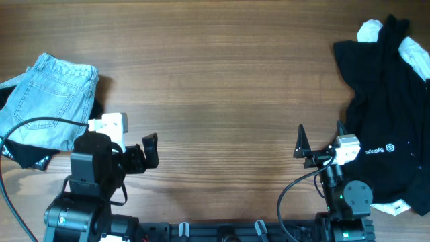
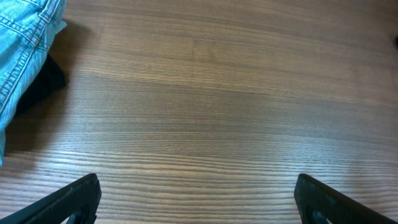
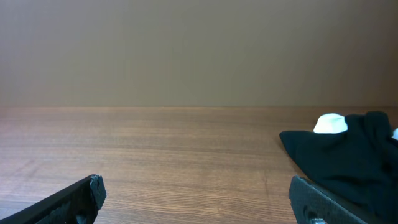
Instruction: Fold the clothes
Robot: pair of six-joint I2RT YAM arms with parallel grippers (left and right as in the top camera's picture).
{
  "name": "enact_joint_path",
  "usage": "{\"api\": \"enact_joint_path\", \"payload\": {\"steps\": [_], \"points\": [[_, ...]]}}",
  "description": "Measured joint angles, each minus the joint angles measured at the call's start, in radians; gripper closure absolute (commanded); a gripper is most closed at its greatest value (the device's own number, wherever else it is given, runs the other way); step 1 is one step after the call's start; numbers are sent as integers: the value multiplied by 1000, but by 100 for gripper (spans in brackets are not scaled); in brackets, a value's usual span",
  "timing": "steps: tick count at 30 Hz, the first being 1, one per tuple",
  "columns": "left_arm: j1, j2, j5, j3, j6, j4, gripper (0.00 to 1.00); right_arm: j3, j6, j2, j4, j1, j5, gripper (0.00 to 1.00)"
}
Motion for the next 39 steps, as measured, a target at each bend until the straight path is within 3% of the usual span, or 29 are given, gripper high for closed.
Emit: {"api": "enact_joint_path", "payload": {"steps": [24,30,32,37,39], "points": [[0,-2,0,0,0,0,0,0,-3,0,-1,0,0,0],[4,-97,-3,-65,0,-2,0,0,-3,0,-1,0,0,0],[28,-177,0,-145,-1,58,0,0,-3,0,-2,0,0,0],[77,-410,1,-448,-4,475,0,0,-3,0,0,0,0,0],[81,-446,2,-499,-4,532,0,0,-3,0,-1,0,0,0]]}}
